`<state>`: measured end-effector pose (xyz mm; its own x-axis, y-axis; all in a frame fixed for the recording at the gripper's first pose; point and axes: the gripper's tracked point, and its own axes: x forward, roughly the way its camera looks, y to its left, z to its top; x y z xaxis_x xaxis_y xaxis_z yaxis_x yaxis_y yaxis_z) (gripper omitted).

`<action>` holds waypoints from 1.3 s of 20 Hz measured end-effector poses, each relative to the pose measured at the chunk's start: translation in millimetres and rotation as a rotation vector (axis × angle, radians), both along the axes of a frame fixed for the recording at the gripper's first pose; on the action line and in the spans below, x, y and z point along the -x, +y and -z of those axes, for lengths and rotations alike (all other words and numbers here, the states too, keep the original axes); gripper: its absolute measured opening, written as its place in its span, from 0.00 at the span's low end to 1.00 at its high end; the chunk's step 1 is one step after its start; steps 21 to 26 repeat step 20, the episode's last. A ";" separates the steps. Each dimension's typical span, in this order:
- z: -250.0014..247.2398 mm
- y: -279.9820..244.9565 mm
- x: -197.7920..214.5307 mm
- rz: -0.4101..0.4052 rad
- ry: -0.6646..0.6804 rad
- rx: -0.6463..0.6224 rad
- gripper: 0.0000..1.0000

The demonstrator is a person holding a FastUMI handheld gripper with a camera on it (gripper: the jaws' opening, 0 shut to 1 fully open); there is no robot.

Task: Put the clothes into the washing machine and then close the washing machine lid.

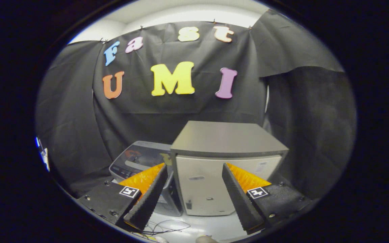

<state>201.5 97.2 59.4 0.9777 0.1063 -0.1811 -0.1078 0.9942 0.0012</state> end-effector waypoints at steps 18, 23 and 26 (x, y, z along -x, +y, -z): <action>19.0 -119.9 140.9 0.042 -0.061 -0.073 1.00; 22.5 -125.5 142.1 0.047 -0.059 -0.073 1.00; 22.5 -125.5 142.1 0.047 -0.059 -0.073 1.00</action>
